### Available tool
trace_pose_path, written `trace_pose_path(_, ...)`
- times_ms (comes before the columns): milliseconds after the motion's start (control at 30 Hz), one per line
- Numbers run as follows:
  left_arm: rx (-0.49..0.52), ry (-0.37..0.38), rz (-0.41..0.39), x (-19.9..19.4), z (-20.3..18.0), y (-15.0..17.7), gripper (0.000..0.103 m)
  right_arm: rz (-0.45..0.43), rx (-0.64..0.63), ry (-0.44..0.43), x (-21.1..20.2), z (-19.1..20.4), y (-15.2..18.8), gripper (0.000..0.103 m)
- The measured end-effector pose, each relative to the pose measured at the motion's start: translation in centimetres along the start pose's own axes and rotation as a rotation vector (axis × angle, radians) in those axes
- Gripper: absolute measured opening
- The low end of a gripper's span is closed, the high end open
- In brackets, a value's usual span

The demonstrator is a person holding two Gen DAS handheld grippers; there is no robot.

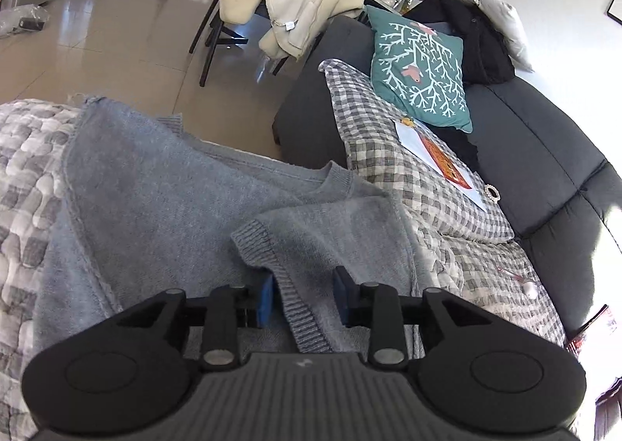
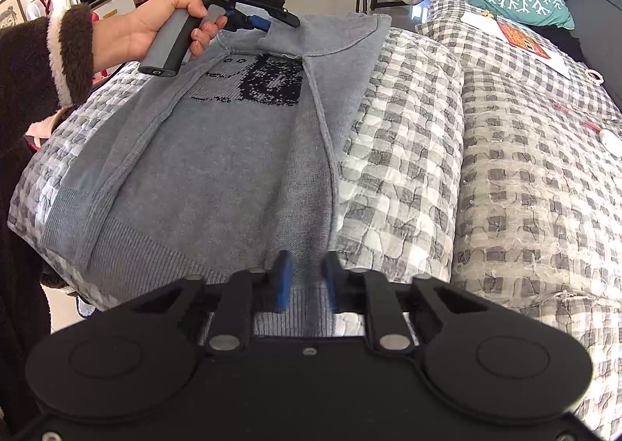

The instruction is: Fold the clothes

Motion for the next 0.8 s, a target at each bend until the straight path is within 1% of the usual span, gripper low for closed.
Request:
trace_pose_path(33, 0.004, -0.004, -0.008, 0.0, -0.1, 0.0, 0.018, -0.007, -0.008, -0.006, -0.2, 0.2, 0.0, 0.009)
trace_pose_path(67, 0.007, -0.008, -0.016, 0.1, -0.3, 0.0, 0.006, -0.017, -0.018, -0.019, -0.5, 0.4, 0.0, 0.007)
trace_pose_path(100, 0.008, -0.010, -0.021, 0.1, -0.3, 0.0, 0.000, -0.030, -0.029, -0.043, -0.8, 0.7, 0.0, 0.006)
trace_pose_path(167, -0.004, -0.033, -0.047, 0.0, -0.3, 0.0, 0.000, -0.062, -0.065, -0.099, -1.5, 1.6, 0.0, 0.004)
trace_pose_path(233, -0.010, -0.046, -0.089, -0.5, -0.2, -0.1, 0.000, -0.090, -0.104, -0.143, -2.0, 2.6, -0.2, 0.004)
trace_pose_path(300, -0.005, -0.051, -0.102, -0.7, -0.2, -0.3, 0.000, -0.107, -0.100, -0.145, -2.3, 2.9, -0.4, 0.004)
trace_pose_path(333, 0.001, -0.054, -0.083, -0.7, -0.3, -0.4, 0.000, -0.099, -0.080, -0.125, -2.2, 2.5, -0.4, 0.008)
trace_pose_path(367, 0.008, -0.056, -0.065, -0.6, -0.3, -0.4, 0.000, -0.081, -0.056, -0.096, -1.9, 1.9, -0.4, 0.017)
trace_pose_path(400, 0.019, -0.062, -0.055, -0.5, -0.4, -0.5, 0.000, -0.064, -0.035, -0.071, -1.6, 1.3, -0.3, 0.023)
trace_pose_path(433, 0.030, -0.068, -0.045, -0.4, -0.5, -0.5, 0.002, -0.050, -0.017, -0.057, -1.4, 0.8, 0.0, 0.030)
trace_pose_path(467, 0.046, -0.077, -0.034, -0.3, -0.6, -0.5, 0.003, -0.035, 0.001, -0.042, -1.1, 0.2, 0.2, 0.030)
trace_pose_path(500, 0.067, -0.084, -0.011, -0.2, -0.7, -0.4, 0.006, -0.021, 0.019, -0.028, -0.9, -0.4, 0.5, 0.030)
trace_pose_path(567, 0.083, -0.063, 0.024, -0.2, -0.9, -0.2, 0.026, 0.002, 0.049, -0.017, -0.5, -1.3, 1.2, 0.030)
trace_pose_path(600, 0.091, -0.047, 0.037, -0.2, -1.0, -0.1, 0.038, 0.016, 0.058, -0.015, -0.3, -1.6, 1.5, 0.030)
trace_pose_path(633, 0.100, -0.033, 0.050, -0.3, -1.1, 0.0, 0.042, 0.033, 0.063, -0.013, 0.0, -1.8, 1.8, 0.030)
trace_pose_path(700, 0.152, -0.022, 0.047, -1.1, -1.8, 0.5, 0.046, 0.051, 0.068, -0.016, 0.5, -2.1, 2.2, 0.031)
trace_pose_path(733, 0.194, -0.023, 0.039, -1.9, -2.2, 0.8, 0.047, 0.046, 0.066, -0.021, 0.5, -2.1, 2.2, 0.028)
trace_pose_path(767, 0.235, -0.023, 0.031, -2.7, -2.6, 1.2, 0.047, 0.041, 0.065, -0.031, 0.3, -2.0, 2.1, 0.016)
trace_pose_path(800, 0.265, -0.022, 0.022, -3.5, -2.9, 1.6, 0.050, 0.036, 0.063, -0.041, 0.1, -2.0, 2.1, 0.009)
Point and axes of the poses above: each gripper's, at about its wrist camera, not at the fingertips, and x roughly the way its jaws point, z to its left, y to its underside, the point moved 1 cm from there along x, roughly the way its jaws point, and after that the axes turned 5 degrees about -y, right-handed, at the moved point
